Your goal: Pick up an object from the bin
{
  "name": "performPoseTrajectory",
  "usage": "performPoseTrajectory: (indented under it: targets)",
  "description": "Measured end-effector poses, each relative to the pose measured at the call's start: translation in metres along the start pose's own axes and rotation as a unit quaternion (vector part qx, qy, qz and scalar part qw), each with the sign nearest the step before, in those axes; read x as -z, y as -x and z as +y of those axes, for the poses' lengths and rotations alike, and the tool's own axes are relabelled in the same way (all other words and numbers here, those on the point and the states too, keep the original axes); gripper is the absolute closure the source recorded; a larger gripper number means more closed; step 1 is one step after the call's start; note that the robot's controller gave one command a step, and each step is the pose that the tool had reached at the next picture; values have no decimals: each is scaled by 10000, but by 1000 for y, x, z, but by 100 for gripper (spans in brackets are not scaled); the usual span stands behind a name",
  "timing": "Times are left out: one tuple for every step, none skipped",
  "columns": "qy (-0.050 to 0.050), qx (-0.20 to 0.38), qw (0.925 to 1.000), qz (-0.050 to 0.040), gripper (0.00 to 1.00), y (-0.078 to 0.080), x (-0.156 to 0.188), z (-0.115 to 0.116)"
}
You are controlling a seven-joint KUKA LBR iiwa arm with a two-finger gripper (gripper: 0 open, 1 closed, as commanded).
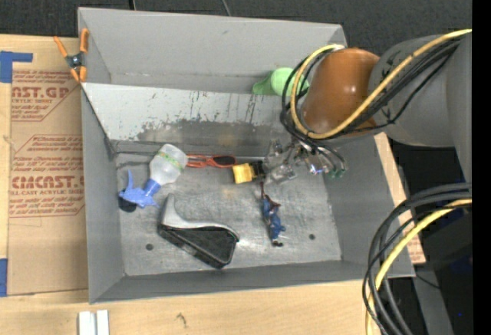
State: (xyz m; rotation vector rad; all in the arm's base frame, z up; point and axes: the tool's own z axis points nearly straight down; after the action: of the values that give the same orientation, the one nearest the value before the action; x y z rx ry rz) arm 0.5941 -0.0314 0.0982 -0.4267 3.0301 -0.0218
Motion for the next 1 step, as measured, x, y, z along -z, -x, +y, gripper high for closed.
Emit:
performPoseTrajectory:
  targets:
    - [0,0,10000,1,100,0,0,0]
